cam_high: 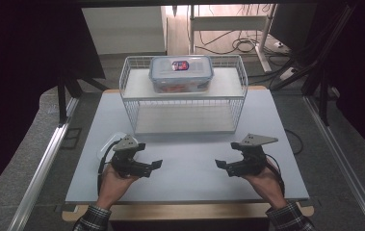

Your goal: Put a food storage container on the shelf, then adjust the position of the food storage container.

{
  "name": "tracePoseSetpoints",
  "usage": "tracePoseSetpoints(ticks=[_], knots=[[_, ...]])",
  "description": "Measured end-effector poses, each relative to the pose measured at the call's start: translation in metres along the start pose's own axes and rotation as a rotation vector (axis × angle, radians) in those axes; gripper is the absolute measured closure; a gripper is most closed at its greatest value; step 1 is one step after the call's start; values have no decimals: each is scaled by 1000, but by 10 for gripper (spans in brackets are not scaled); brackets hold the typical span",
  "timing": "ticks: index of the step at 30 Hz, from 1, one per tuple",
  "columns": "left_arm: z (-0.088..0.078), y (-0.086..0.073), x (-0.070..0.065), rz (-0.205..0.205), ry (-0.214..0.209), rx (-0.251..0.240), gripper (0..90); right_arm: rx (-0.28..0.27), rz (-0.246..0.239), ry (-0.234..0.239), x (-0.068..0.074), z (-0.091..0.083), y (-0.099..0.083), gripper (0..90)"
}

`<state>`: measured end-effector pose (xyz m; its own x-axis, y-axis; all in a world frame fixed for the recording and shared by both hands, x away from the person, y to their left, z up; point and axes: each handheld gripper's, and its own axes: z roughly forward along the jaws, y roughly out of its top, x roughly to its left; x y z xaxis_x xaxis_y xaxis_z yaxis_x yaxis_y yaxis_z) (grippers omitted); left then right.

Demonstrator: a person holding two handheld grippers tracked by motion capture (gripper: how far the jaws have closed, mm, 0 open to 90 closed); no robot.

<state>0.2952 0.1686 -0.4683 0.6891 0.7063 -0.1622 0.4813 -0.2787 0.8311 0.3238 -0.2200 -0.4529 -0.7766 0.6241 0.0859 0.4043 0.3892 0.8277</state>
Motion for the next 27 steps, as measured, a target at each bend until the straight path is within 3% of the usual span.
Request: tracePoseSetpoints(ticks=[4, 9, 10, 13, 15, 18, 22, 27], knots=[[-3, 2, 4, 19, 47, -6, 46, 18, 8, -23, -3, 0, -11, 78], [-9, 4, 32, -64, 109, 28, 70, 26, 27, -23, -7, 2, -18, 80], [-11, 4, 38, -78, 137, 27, 102, 31, 27, -23, -7, 3, -19, 80], [-19, 1, 56, -70, 192, 41, 379, 43, 18, -32, -7, 5, -20, 82], [-25, -1, 67, -99, 229, 38, 577, 48, 21, -37, -8, 6, -21, 82], [-38, -8, 83, -133, 300, 25, 763, 60, 21, -42, -10, 8, -24, 82], [-52, -20, 102, -167, 389, 18, 878, 74, 26, -42, -12, 12, -27, 82], [-61, -35, 121, -220, 461, 21, 898, 90, 5, -47, -11, 16, -30, 84]])
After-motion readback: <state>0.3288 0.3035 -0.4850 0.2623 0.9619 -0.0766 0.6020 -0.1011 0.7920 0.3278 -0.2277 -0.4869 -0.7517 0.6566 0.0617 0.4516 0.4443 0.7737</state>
